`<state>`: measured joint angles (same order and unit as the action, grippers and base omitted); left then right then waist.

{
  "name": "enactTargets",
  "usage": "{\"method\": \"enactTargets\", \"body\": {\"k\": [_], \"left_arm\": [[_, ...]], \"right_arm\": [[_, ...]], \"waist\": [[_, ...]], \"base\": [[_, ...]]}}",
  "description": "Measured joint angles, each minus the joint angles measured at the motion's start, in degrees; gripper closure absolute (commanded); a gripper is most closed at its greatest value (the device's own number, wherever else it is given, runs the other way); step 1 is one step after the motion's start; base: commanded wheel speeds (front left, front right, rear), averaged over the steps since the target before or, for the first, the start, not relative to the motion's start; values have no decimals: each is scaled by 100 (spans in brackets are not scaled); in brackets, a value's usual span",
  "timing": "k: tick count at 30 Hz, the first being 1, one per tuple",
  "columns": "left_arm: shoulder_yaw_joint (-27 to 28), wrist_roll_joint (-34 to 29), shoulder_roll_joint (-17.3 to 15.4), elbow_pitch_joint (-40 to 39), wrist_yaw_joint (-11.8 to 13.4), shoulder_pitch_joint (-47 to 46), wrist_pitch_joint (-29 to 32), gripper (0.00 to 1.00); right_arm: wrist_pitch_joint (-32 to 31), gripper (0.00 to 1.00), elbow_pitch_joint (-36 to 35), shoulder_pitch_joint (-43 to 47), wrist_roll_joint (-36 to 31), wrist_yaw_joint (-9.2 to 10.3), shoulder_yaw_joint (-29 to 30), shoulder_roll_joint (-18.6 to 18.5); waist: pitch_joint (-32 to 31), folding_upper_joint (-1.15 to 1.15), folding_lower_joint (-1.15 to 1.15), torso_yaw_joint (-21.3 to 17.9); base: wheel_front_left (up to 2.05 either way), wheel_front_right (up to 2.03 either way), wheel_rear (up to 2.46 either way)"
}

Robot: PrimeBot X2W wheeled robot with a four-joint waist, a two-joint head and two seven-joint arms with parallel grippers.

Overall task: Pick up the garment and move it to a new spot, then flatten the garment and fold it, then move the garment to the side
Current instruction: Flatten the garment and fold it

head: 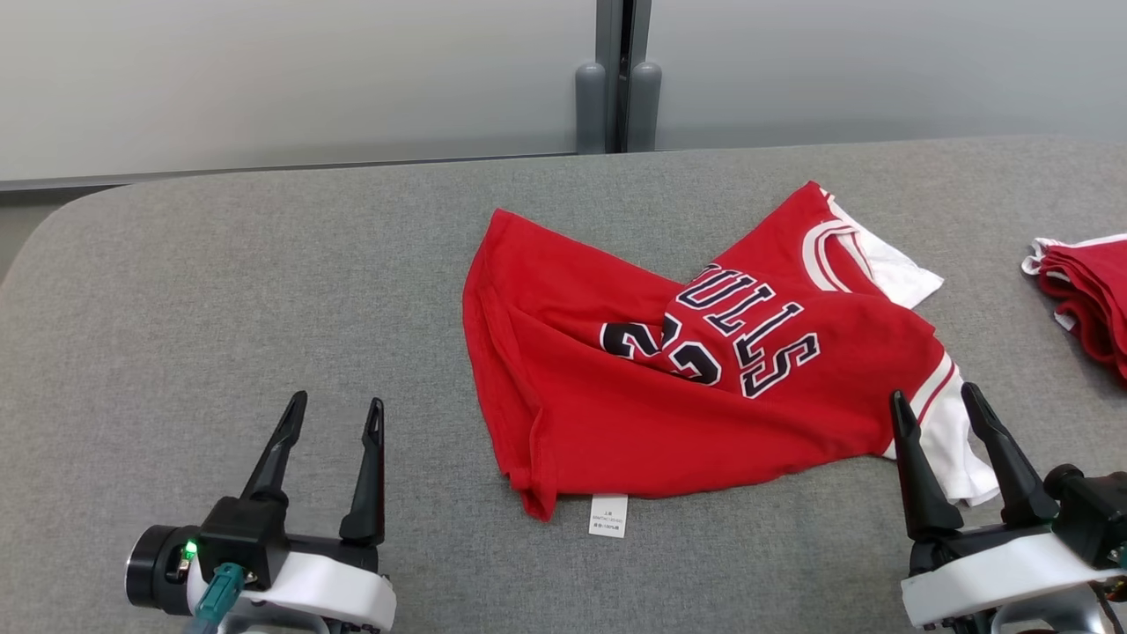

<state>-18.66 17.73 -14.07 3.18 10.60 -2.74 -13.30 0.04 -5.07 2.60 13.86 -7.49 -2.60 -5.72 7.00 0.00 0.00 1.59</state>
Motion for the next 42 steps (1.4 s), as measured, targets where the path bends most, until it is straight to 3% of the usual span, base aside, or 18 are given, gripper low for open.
{"method": "enactTargets", "body": {"k": [8,18,30,31,32,34,35,42], "left_arm": [[-398,-198,45,-5,-101,-210,229,0],[-1716,-420,592,411,-864,-691,932,0],[-1573,-297,492,1024,-724,-694,1159,0],[-1568,-289,486,1040,-723,-699,1152,15],[-1567,-289,481,1055,-723,-714,1150,43],[-1559,-266,467,1062,-723,-739,1143,91],[-1550,-256,466,1050,-723,-752,1082,100],[-1382,-194,374,761,-609,-794,918,100]], "right_arm": [[-4,0,14,-16,22,0,-12,9],[-1,0,80,-181,90,0,-143,36],[100,0,171,-289,137,0,-80,60],[102,0,178,-298,155,0,-92,63],[105,0,186,-307,157,0,-97,64],[110,0,191,-331,158,0,-104,63],[115,0,194,-336,160,0,-103,64],[148,0,242,-357,226,0,-71,70]], "waist": [[91,0,0,8],[366,0,0,-119],[646,0,0,-223],[654,0,0,-224],[659,0,0,-222],[671,0,0,-215],[676,0,0,-210],[665,0,0,-160]], "base": [[0,0,0],[0,0,0],[0,0,0],[0,0,0],[0,0,0],[0,0,0],[0,0,0],[0,0,0]]}}
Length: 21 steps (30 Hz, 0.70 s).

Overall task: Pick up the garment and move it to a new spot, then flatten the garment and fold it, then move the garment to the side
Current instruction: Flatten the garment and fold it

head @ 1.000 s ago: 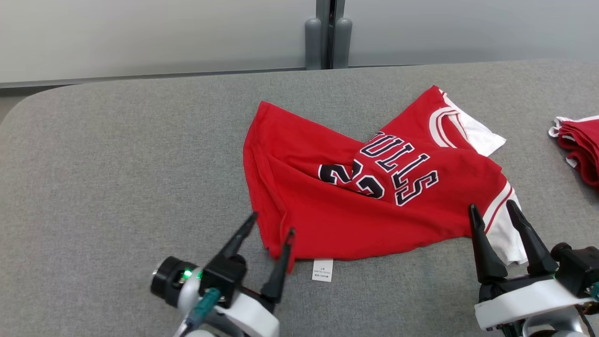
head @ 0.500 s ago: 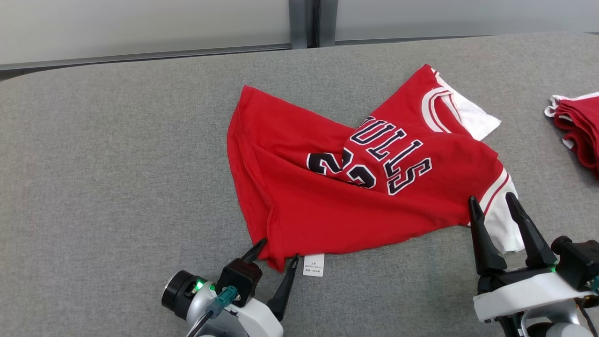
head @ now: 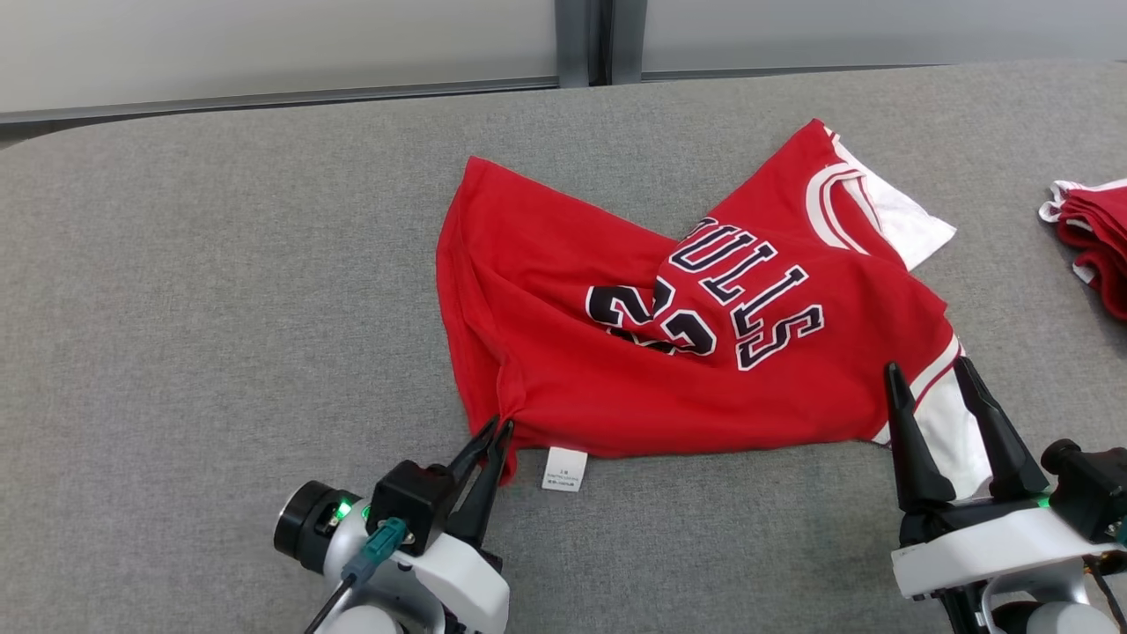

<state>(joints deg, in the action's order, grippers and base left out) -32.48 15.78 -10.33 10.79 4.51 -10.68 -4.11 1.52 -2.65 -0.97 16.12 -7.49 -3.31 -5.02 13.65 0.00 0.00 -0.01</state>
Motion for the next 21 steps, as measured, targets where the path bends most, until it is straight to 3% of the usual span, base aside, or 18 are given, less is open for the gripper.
{"method": "enactTargets", "body": {"k": [13,21], "left_arm": [[371,476,-367,-1093,313,704,422,100],[537,641,-403,-958,357,700,457,100]], "right_arm": [[-35,0,-22,14,59,0,102,-12],[-53,0,-32,-59,110,0,23,-4]], "waist": [[19,0,0,319],[106,0,0,278]], "base": [[0,0,0],[0,0,0]]}}
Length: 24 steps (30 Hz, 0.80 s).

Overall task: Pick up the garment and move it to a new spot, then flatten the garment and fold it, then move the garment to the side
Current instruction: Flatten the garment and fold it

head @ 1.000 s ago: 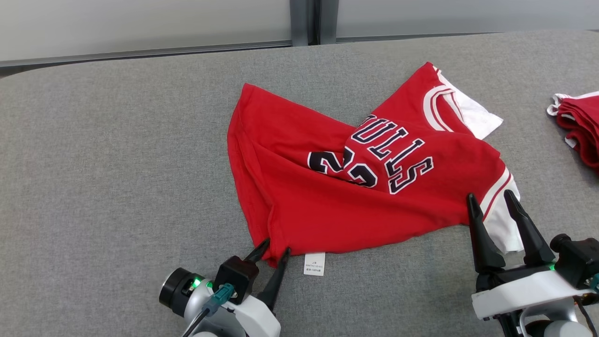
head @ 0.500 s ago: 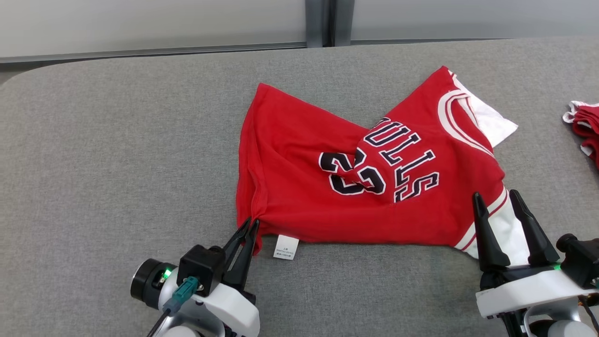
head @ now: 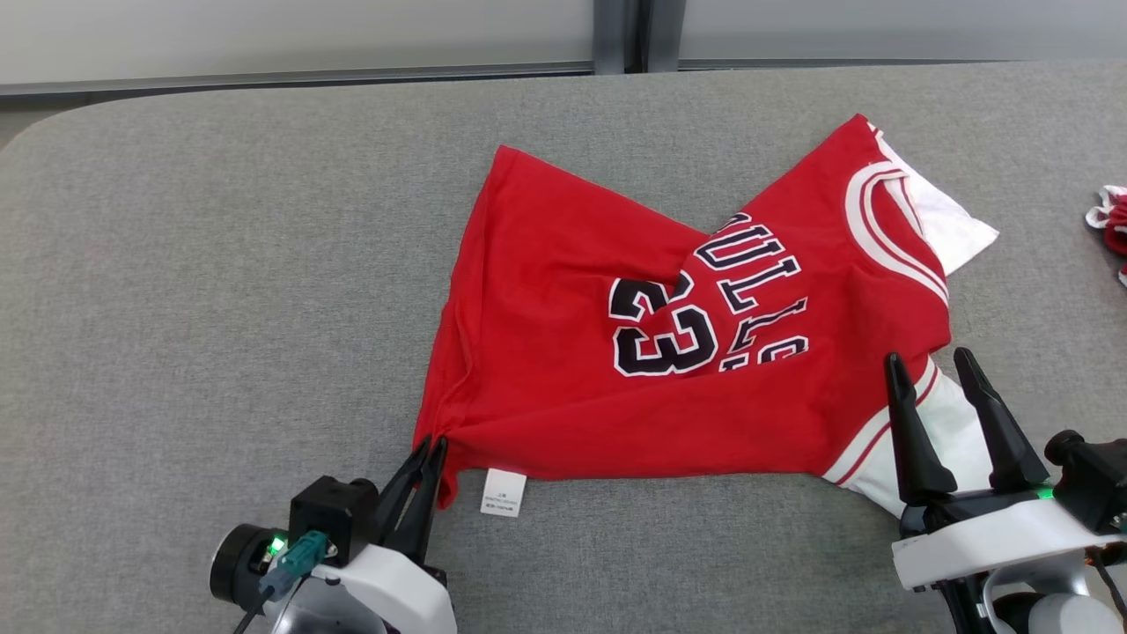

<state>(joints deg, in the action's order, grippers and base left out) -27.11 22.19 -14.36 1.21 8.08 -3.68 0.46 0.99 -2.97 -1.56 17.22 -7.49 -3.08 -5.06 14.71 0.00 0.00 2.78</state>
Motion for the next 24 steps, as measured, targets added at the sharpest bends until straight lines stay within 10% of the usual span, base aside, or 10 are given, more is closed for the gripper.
{"method": "enactTargets", "body": {"k": [12,13,15,24], "left_arm": [[210,162,-63,979,-230,-747,-159,100],[223,170,-57,1033,-232,-763,-182,93],[248,205,-49,1126,-229,-799,-193,0],[445,241,-2,974,-41,-799,-743,0]], "right_arm": [[0,0,-8,-138,57,0,-29,31],[0,0,-5,-137,57,0,-9,35],[1,0,-9,-137,57,0,22,38],[2,0,-65,-138,16,0,207,31]], "waist": [[381,0,0,-381],[407,0,0,-398],[439,0,0,-416],[356,0,0,-253]], "base": [[0,0,0],[0,0,0],[0,0,0],[0,0,0]]}}
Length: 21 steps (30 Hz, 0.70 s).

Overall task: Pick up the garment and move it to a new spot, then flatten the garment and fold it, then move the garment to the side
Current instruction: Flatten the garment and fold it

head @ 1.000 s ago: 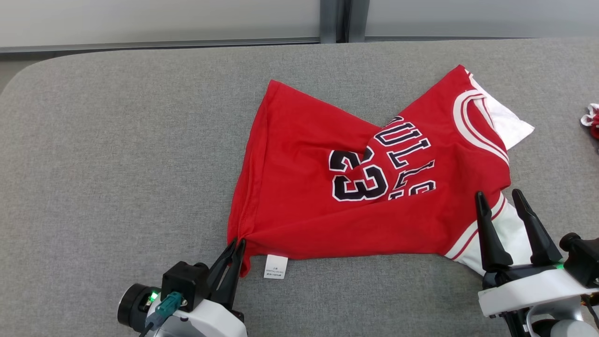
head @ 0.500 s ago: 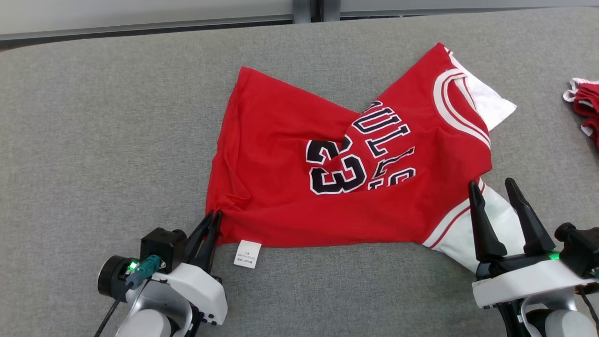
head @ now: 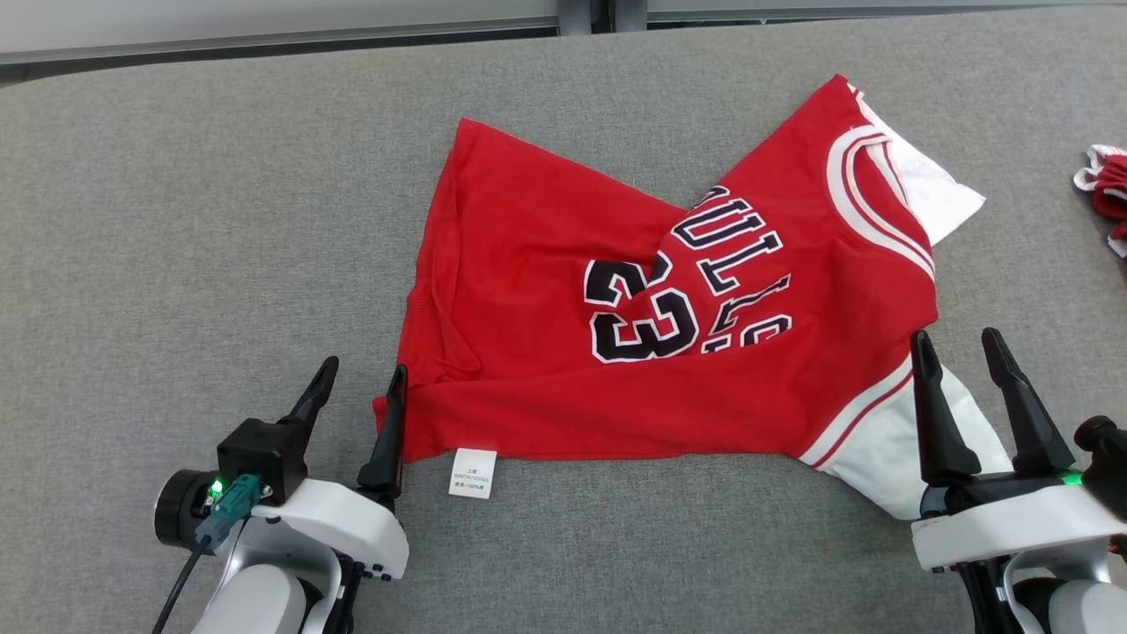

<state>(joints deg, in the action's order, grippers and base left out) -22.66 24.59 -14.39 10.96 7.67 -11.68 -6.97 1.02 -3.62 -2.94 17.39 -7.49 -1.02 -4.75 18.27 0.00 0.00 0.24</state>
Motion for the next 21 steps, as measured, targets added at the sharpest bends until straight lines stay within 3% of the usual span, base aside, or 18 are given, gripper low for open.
{"method": "enactTargets", "body": {"k": [10,21], "left_arm": [[248,-198,34,-645,319,77,-648,0],[494,-315,-94,-964,495,546,-770,0]], "right_arm": [[-55,0,-31,3,-88,0,10,-175],[-162,0,-36,168,-129,0,-149,-282]], "waist": [[-381,0,0,214],[-810,0,0,213]], "base": [[0,0,0],[0,0,0]]}}
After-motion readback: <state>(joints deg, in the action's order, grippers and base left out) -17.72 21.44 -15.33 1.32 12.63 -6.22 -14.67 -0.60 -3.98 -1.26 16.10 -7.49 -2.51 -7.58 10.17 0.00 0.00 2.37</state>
